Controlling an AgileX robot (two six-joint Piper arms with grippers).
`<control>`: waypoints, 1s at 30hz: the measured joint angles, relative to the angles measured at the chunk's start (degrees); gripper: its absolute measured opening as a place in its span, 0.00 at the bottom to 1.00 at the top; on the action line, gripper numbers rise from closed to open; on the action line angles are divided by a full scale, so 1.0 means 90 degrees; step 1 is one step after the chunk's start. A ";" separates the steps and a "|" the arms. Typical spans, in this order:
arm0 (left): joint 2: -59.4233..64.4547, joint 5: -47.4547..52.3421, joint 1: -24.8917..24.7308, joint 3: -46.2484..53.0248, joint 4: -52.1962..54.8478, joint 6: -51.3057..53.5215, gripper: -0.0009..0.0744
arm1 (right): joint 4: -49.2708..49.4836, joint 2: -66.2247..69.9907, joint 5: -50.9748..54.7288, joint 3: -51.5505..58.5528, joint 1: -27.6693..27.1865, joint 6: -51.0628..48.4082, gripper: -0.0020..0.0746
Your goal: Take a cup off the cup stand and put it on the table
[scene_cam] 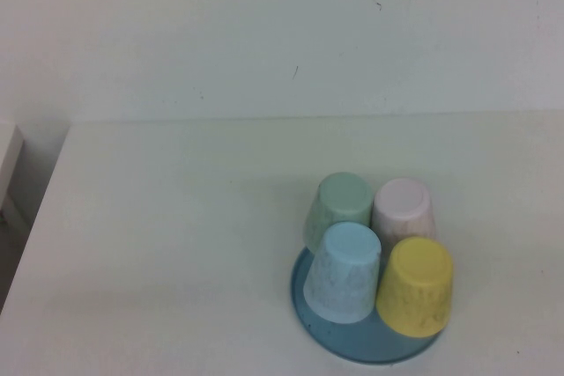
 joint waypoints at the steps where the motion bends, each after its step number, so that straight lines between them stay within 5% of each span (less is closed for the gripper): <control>1: 0.0000 0.0437 0.0000 -0.0215 0.0032 0.0000 0.01 | 0.0000 0.0081 0.0365 -0.0212 0.0000 0.0000 0.02; 5: 0.0000 0.2004 0.0000 -0.0970 0.0068 0.0000 0.01 | 0.0357 0.0657 0.1515 -0.0842 0.0000 -0.0439 0.02; 12: 0.0746 0.3979 0.0000 -0.1726 -0.0266 0.0636 0.01 | 0.2544 0.2466 0.3090 -0.1720 0.0000 -0.2426 0.02; 21: 0.2312 0.5250 0.0000 -0.1863 -0.3677 0.4923 0.01 | 0.5231 0.4884 0.3549 -0.2222 0.0000 -0.5808 0.02; 26: 0.2752 0.5372 0.0000 -0.1878 -0.5458 0.7121 0.01 | 0.5588 0.6089 0.3566 -0.2222 0.0148 -0.6642 0.02; 30: 0.2811 0.5359 0.0000 -0.1903 -0.5843 0.7639 0.01 | 0.5546 0.6732 0.3339 -0.2222 0.0623 -0.6767 0.02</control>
